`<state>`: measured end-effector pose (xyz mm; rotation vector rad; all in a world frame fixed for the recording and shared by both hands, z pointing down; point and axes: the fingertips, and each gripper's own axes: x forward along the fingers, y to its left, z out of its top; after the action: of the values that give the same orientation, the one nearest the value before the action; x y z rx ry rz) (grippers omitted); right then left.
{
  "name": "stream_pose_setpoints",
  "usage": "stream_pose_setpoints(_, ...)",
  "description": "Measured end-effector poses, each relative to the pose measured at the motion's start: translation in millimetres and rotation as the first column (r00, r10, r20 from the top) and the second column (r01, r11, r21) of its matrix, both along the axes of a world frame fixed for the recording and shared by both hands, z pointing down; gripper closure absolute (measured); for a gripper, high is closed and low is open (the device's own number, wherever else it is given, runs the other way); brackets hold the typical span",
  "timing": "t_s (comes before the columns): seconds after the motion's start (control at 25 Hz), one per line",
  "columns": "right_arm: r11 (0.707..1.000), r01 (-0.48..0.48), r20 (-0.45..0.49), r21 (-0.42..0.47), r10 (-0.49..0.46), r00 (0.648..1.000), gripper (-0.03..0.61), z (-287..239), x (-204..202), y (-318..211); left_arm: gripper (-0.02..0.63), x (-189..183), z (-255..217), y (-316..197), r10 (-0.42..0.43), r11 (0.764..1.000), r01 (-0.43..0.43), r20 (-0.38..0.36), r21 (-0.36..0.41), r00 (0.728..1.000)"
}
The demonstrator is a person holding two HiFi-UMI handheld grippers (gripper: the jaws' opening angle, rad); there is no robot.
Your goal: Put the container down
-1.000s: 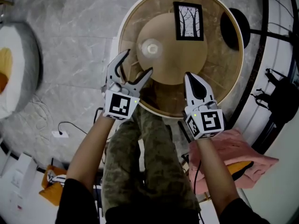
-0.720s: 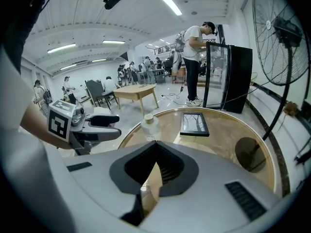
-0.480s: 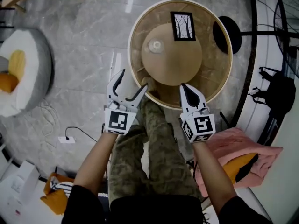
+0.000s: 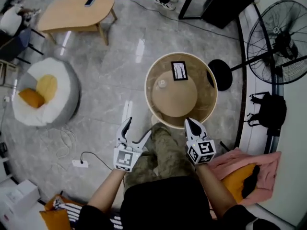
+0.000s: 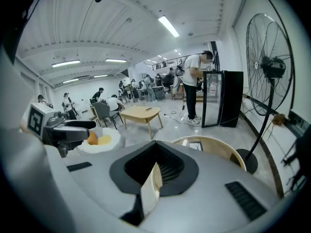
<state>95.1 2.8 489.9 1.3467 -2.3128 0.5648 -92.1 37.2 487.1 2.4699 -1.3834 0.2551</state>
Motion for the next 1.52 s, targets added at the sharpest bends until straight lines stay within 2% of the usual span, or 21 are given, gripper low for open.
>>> stream_pose_setpoints(0.08, 1.0, 0.01, 0.013, 0.021, -0.01, 1.0, 0.557, -41.3, 0.6, 23.3, 0.25, 6.8, -45.8, 36.6, 0.04, 0.999, -0.041, 0.026, 0.013, 0.999)
stream_pose_setpoints(0.24, 0.989, 0.049, 0.012, 0.14, -0.051, 0.999, 0.557, -124.5, -7.3, 41.8, 0.25, -1.6, -126.1, 69.8, -0.04, 0.999, 0.04, -0.048, -0.003, 0.998)
stream_pose_setpoints(0.4, 0.979, -0.015, 0.045, 0.203, 0.006, 0.999, 0.557, -196.4, 4.4, 60.8, 0.252, 0.3, -193.0, 88.3, -0.05, 0.995, 0.053, -0.035, 0.089, 0.998)
stream_pose_setpoints(0.48, 0.968, -0.025, 0.061, 0.25, 0.01, 0.998, 0.557, -232.5, 17.2, 67.8, 0.261, 6.6, -218.7, 88.1, -0.056, 0.992, 0.06, -0.037, 0.108, 0.998)
stream_pose_setpoints(0.52, 0.961, -0.026, 0.064, 0.275, 0.008, 0.998, 0.557, -248.6, 23.9, 69.6, 0.3, 7.4, -230.0, 84.7, -0.064, 0.991, 0.069, -0.045, 0.112, 0.997)
stream_pose_setpoints(0.6, 0.951, -0.03, 0.054, 0.309, 0.014, 0.998, 0.556, -272.6, 39.2, 70.2, 0.418, 5.3, -248.9, 75.6, -0.094, 0.988, 0.1, -0.06, 0.119, 0.994)
stream_pose_setpoints(0.64, 0.948, -0.035, 0.048, 0.317, 0.021, 0.999, 0.557, -281.1, 49.0, 69.5, 0.496, 4.5, -256.1, 71.8, -0.116, 0.986, 0.123, -0.068, 0.117, 0.991)
stream_pose_setpoints(0.68, 0.945, -0.042, 0.046, 0.325, 0.029, 0.999, 0.556, -288.3, 60.9, 68.8, 0.537, 5.6, -262.6, 69.0, -0.136, 0.983, 0.144, -0.072, 0.118, 0.988)
stream_pose_setpoints(0.76, 0.932, -0.067, 0.059, 0.357, 0.049, 0.997, 0.557, -302.7, 89.5, 65.1, 0.57, 14.1, -275.4, 62.0, -0.159, 0.975, 0.168, -0.074, 0.143, 0.985)
stream_pose_setpoints(0.88, 0.905, -0.11, 0.069, 0.412, 0.09, 0.994, 0.557, -321.9, 131.0, 50.7, 0.583, 35.9, -290.9, 38.8, -0.178, 0.965, 0.193, -0.095, 0.18, 0.979)
stream_pose_setpoints(1.04, 0.897, -0.12, 0.064, 0.426, 0.102, 0.993, 0.557, -332.9, 176.0, 34.7, 0.584, 75.7, -310.0, 8.5, -0.214, 0.953, 0.241, -0.154, 0.185, 0.965)
stream_pose_setpoints(1.32, 0.89, -0.135, 0.057, 0.436, 0.122, 0.991, 0.557, -337.7, 237.3, 3.5, 0.583, 130.1, -311.6, -24.4, -0.226, 0.95, 0.244, -0.106, 0.195, 0.968)
stream_pose_setpoints(1.52, 0.895, -0.126, 0.042, 0.428, 0.12, 0.992, 0.557, -333.0, 261.0, -7.3, 0.583, 151.3, -293.4, -30.6, -0.224, 0.957, 0.234, -0.079, 0.169, 0.971)
